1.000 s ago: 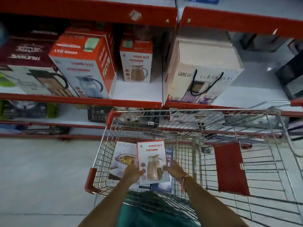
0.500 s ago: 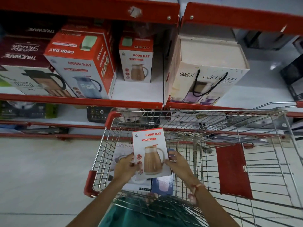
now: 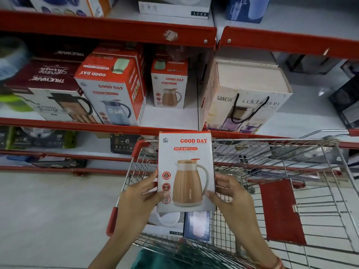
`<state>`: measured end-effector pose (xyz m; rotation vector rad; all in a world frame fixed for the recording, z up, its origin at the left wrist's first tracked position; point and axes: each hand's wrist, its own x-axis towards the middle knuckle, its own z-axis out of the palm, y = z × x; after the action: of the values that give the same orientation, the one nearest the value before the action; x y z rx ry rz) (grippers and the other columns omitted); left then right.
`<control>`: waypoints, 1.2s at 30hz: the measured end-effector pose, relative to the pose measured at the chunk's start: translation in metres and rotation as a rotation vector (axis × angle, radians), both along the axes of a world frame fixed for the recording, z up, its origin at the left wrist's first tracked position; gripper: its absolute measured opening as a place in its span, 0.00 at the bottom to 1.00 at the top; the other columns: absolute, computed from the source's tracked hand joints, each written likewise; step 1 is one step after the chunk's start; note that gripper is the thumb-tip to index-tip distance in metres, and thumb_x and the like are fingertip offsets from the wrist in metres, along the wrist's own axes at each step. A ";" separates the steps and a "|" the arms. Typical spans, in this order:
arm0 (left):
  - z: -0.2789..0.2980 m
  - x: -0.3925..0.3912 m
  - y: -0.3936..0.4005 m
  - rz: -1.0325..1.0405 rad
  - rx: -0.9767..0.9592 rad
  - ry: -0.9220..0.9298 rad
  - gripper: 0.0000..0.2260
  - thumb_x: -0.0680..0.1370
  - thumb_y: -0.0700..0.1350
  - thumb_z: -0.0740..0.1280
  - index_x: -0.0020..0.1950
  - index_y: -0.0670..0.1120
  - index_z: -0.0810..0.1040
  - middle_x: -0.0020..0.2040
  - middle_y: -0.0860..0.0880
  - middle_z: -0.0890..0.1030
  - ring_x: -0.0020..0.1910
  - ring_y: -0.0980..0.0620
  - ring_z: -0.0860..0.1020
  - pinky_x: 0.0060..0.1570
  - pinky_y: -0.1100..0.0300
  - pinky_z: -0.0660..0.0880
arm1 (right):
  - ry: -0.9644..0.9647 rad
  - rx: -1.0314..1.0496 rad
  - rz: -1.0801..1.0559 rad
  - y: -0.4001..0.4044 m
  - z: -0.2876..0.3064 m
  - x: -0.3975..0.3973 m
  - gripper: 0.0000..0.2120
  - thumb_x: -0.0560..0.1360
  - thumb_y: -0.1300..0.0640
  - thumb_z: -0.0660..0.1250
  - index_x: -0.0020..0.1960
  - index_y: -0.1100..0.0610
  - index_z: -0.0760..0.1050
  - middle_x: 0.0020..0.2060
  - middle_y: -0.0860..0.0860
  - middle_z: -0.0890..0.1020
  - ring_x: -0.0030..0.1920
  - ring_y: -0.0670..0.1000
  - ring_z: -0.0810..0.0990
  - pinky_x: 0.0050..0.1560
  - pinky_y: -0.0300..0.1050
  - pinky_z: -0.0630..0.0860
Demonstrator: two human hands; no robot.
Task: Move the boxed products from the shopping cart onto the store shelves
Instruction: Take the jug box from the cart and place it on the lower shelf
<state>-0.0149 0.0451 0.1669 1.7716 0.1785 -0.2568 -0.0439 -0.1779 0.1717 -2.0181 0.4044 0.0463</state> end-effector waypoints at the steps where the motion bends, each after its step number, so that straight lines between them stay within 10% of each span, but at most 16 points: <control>1: 0.002 -0.001 0.000 -0.001 -0.003 -0.011 0.28 0.67 0.41 0.75 0.46 0.76 0.75 0.43 0.70 0.83 0.46 0.63 0.84 0.42 0.63 0.82 | -0.006 -0.006 -0.007 0.001 0.001 -0.001 0.21 0.68 0.58 0.76 0.47 0.35 0.72 0.42 0.34 0.81 0.45 0.29 0.79 0.36 0.23 0.75; 11: -0.012 0.032 0.000 0.100 0.282 -0.136 0.16 0.62 0.37 0.79 0.44 0.48 0.79 0.40 0.55 0.84 0.39 0.61 0.83 0.37 0.73 0.78 | -0.049 -0.119 -0.070 0.021 -0.011 0.035 0.19 0.65 0.62 0.79 0.44 0.46 0.72 0.37 0.39 0.82 0.37 0.33 0.80 0.34 0.21 0.74; 15: -0.013 0.083 -0.005 0.165 0.423 -0.255 0.17 0.65 0.39 0.78 0.49 0.39 0.76 0.43 0.47 0.87 0.41 0.52 0.85 0.42 0.55 0.83 | -0.164 -0.218 -0.107 0.032 -0.016 0.088 0.18 0.65 0.60 0.78 0.41 0.46 0.71 0.36 0.42 0.82 0.36 0.36 0.80 0.37 0.25 0.76; 25: -0.032 0.230 -0.008 0.216 0.489 -0.396 0.17 0.67 0.39 0.76 0.49 0.39 0.72 0.38 0.41 0.85 0.40 0.45 0.85 0.40 0.50 0.82 | -0.312 -0.417 -0.064 0.040 -0.037 0.239 0.14 0.68 0.62 0.76 0.46 0.60 0.71 0.44 0.55 0.81 0.43 0.54 0.83 0.43 0.53 0.81; 36: -0.082 0.260 -0.008 0.170 0.673 -0.294 0.14 0.73 0.38 0.71 0.55 0.38 0.71 0.45 0.38 0.85 0.44 0.39 0.83 0.44 0.45 0.82 | -0.170 -0.442 0.081 0.036 -0.083 0.267 0.12 0.71 0.61 0.73 0.50 0.61 0.73 0.47 0.57 0.83 0.47 0.56 0.83 0.48 0.51 0.82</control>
<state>0.2449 0.0376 0.0850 2.4165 0.2176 0.2183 0.2234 -0.1418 0.0886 -2.4509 0.2368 -0.1784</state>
